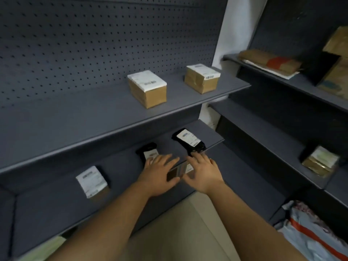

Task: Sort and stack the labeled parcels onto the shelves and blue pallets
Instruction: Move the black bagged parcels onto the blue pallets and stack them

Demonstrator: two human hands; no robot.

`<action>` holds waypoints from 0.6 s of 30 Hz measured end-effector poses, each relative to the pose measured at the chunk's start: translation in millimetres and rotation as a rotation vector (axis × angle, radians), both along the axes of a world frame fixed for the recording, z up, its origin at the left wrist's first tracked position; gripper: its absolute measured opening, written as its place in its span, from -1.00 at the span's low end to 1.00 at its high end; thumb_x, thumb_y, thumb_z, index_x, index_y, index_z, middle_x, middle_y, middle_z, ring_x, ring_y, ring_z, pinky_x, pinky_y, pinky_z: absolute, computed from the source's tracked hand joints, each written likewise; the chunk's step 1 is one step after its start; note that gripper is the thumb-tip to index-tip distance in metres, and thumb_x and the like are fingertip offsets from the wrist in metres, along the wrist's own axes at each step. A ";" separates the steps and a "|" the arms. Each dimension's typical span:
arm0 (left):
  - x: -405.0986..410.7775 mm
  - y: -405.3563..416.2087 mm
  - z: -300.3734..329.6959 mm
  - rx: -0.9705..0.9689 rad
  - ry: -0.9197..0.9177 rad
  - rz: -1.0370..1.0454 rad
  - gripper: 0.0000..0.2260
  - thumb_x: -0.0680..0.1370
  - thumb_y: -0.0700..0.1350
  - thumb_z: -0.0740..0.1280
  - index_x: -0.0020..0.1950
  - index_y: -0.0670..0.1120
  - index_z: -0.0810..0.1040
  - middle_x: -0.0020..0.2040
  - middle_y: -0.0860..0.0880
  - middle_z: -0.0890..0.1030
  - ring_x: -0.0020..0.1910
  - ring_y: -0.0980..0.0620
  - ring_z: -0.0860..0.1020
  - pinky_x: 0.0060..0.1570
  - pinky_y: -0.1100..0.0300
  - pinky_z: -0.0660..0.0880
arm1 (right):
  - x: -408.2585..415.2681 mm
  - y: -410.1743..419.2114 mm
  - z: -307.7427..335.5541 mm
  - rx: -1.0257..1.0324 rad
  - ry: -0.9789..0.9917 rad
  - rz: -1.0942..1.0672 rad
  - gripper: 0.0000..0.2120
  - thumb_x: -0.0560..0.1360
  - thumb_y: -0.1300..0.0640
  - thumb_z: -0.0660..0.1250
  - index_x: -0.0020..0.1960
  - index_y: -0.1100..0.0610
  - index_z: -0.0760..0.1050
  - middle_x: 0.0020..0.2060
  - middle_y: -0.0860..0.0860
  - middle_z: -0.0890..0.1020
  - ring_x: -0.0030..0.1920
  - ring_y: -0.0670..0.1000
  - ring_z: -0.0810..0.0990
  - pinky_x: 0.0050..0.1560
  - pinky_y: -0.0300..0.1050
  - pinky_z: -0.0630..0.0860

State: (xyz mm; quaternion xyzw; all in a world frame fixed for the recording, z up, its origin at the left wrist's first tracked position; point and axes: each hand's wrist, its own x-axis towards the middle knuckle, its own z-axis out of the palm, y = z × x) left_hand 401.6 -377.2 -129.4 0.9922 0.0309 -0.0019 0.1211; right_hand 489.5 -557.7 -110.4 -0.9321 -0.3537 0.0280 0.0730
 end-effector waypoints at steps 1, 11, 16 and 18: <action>1.2 -2.8 -9.0 -0.013 0.023 0.021 -0.33 0.48 0.38 0.00 0.55 0.20 0.01 0.58 0.06 0.06 0.54 -0.01 0.04 0.46 -0.08 -0.02 | 7.3 -2.6 -7.9 -0.001 0.019 0.019 -0.12 0.28 -0.43 -0.17 0.51 -0.09 0.15 0.51 -0.01 0.21 0.50 0.09 0.12 0.43 0.16 0.16; 55.3 -1.0 -100.4 -0.113 0.121 0.257 -0.27 0.40 0.42 -0.10 0.55 0.22 0.02 0.57 0.10 0.06 0.52 0.01 0.03 0.44 -0.17 0.02 | 106.7 15.5 -93.6 -0.027 0.094 0.142 -0.33 0.46 -0.32 0.15 0.48 -0.03 0.25 0.46 0.00 0.30 0.46 0.09 0.22 0.41 0.13 0.21; 107.4 10.6 -155.8 -0.121 0.127 0.447 -0.29 0.43 0.43 -0.10 0.55 0.23 0.01 0.59 0.06 0.04 0.55 -0.07 0.01 0.43 -0.25 -0.06 | 179.7 27.1 -138.4 -0.018 0.097 0.194 -0.34 0.42 -0.31 0.14 0.44 -0.02 0.34 0.44 0.03 0.34 0.46 0.15 0.24 0.37 0.24 0.26; 126.7 15.7 -170.3 -0.118 0.151 0.526 -0.35 0.50 0.40 -0.03 0.55 0.24 -0.04 0.59 0.08 -0.04 0.56 -0.06 -0.05 0.44 -0.26 -0.08 | 206.9 31.3 -152.8 -0.041 0.082 0.209 -0.32 0.41 -0.31 0.12 0.45 -0.04 0.33 0.47 0.02 0.31 0.48 0.15 0.21 0.38 0.28 0.25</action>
